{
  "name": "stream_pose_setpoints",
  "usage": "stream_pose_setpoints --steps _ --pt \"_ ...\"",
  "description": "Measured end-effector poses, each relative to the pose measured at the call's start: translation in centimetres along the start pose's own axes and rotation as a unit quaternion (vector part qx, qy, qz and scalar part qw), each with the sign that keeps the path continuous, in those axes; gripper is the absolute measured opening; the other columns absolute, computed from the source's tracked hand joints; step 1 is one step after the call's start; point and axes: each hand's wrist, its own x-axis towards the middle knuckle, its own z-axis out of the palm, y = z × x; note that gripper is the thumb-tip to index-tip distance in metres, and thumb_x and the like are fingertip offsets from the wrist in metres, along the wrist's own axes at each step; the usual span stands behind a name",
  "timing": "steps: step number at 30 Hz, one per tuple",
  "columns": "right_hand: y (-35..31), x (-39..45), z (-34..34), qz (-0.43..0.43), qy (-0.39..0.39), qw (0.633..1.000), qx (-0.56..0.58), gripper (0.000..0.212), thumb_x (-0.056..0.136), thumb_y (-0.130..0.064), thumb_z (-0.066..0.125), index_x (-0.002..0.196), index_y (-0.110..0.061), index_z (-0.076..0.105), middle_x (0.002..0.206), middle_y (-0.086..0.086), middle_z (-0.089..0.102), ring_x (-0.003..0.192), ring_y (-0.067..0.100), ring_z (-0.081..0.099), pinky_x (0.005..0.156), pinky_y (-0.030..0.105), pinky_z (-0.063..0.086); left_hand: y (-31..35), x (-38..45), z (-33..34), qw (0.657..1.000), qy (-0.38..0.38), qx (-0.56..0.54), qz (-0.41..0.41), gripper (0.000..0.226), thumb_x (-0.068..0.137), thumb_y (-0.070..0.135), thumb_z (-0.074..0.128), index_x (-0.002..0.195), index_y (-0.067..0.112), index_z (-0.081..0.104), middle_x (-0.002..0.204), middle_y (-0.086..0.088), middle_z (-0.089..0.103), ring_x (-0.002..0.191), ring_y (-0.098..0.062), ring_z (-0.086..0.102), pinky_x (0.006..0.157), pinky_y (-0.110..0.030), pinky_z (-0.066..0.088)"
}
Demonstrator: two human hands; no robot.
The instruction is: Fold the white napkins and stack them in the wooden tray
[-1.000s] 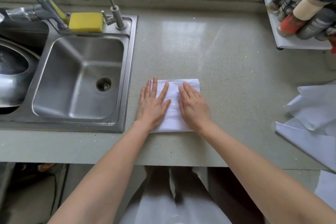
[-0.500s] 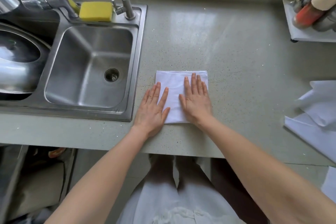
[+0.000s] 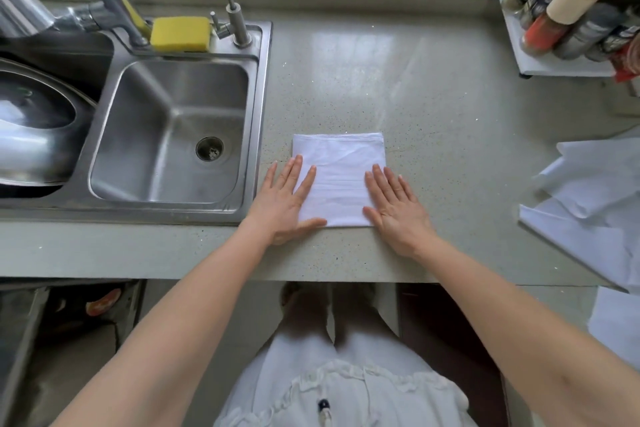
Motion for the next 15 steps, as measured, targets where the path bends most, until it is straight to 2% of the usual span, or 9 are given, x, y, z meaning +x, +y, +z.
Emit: stream_pose_setpoints --steps 3,6,7,10,13,15 --pt "1.9 -0.4 -1.5 -0.098 -0.026 0.993 -0.065 0.081 0.081 -0.064 -0.026 0.146 -0.017 -0.023 0.157 0.004 -0.022 0.142 0.017 -0.026 0.116 0.030 -0.016 0.0 0.2 -1.5 0.999 -0.038 0.019 0.015 0.122 0.069 0.091 0.027 0.149 0.013 -0.021 0.154 -0.019 -0.024 0.144 -0.031 -0.020 0.119 -0.044 -0.008" --pt "1.6 -0.7 -3.0 -0.171 -0.062 0.979 -0.087 0.082 0.087 -0.067 -0.004 0.150 -0.015 -0.017 0.157 0.008 -0.020 0.145 0.021 -0.019 0.120 0.034 -0.006 0.8 0.6 -2.9 0.998 -0.036 0.035 0.028 0.126 0.070 0.087 0.040 0.151 0.003 -0.007 0.158 -0.019 -0.012 0.147 -0.031 -0.009 0.121 -0.041 -0.001" --pt "1.2 -0.7 -3.3 -0.176 -0.059 0.979 -0.086 0.080 0.090 -0.061 0.008 0.151 -0.013 -0.013 0.157 0.011 -0.017 0.146 0.024 -0.015 0.121 0.035 -0.003 0.9 0.6 -3.1 0.998 -0.031 0.038 0.041 0.123 0.073 0.084 0.042 0.151 0.001 -0.005 0.158 -0.017 -0.011 0.147 -0.029 -0.006 0.121 -0.039 0.002" --pt "-0.3 -0.6 -3.9 -0.164 -0.039 0.982 -0.090 0.071 0.093 -0.021 0.036 0.151 -0.004 -0.001 0.158 0.020 -0.002 0.147 0.034 0.000 0.120 0.038 0.005 1.1 0.3 -3.2 0.996 -0.028 0.012 0.078 0.104 0.086 0.068 0.043 0.151 0.004 -0.004 0.159 -0.015 -0.010 0.148 -0.026 -0.005 0.121 -0.037 0.010" --pt "-1.2 -0.3 -4.3 -0.144 -0.025 0.988 -0.058 0.066 0.093 0.000 0.037 0.151 -0.004 0.007 0.158 0.019 0.003 0.146 0.034 0.007 0.119 0.036 0.010 1.2 -0.1 -3.0 0.996 -0.027 -0.004 0.086 0.091 0.089 0.051 0.046 0.152 0.010 -0.004 0.159 -0.016 -0.011 0.147 -0.027 -0.008 0.120 -0.039 0.013" --pt "-1.2 0.1 -4.6 -0.088 -0.003 0.996 0.027 0.057 0.091 0.004 0.039 0.147 -0.006 0.031 0.155 0.016 0.023 0.142 0.030 0.026 0.116 0.035 0.025 0.9 -0.3 -3.3 0.994 -0.031 -0.062 0.087 0.085 0.088 0.039 0.051 0.154 0.014 0.002 0.160 -0.010 -0.009 0.148 -0.023 -0.006 0.120 -0.037 0.014"
